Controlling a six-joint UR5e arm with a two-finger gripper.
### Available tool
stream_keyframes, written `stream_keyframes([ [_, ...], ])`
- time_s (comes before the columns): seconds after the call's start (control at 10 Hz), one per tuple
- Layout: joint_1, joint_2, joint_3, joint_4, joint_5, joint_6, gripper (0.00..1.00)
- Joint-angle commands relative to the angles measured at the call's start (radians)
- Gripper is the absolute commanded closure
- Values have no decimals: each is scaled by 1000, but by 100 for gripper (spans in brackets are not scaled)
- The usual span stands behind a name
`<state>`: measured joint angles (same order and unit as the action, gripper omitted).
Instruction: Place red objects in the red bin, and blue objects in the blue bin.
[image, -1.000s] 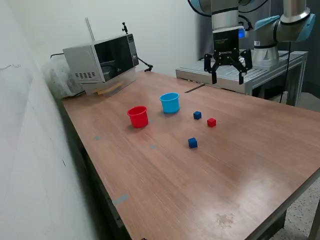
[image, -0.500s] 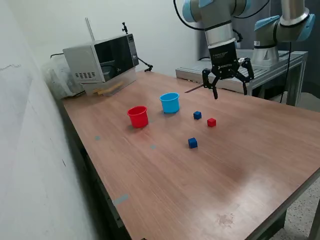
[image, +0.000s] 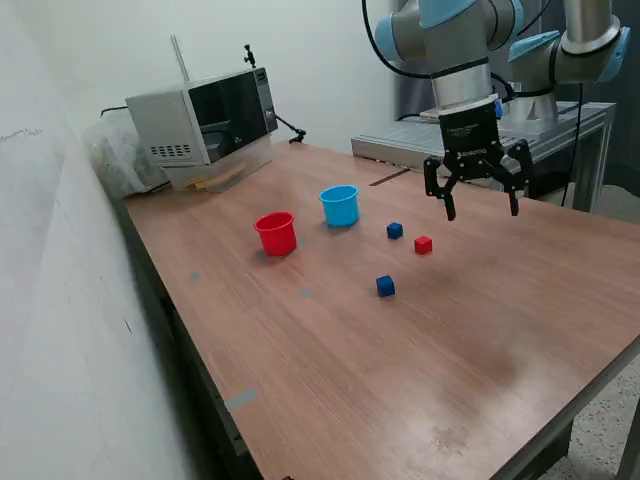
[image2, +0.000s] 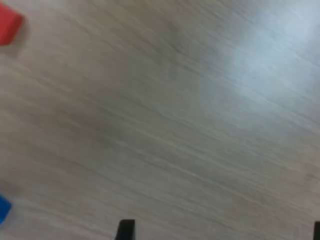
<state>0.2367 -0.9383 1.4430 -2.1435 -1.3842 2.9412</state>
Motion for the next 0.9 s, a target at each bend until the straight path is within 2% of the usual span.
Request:
stream_keyframes([
  [0.0, 35, 29, 2, -58, -89, 316, 0],
  [0.1, 35, 36, -4, -58, -151, 410, 0],
  [0.2, 29, 47, -10, -59, -171, 473, 0],
  [0.4, 9, 52, -25, -68, -177, 493, 0],
  [0.5, -6, 84, -60, -67, -196, 534, 0],
  [0.6, -43, 132, -106, -58, -250, 588, 0],
  [0.8, -60, 148, -119, -58, -253, 634, 0],
])
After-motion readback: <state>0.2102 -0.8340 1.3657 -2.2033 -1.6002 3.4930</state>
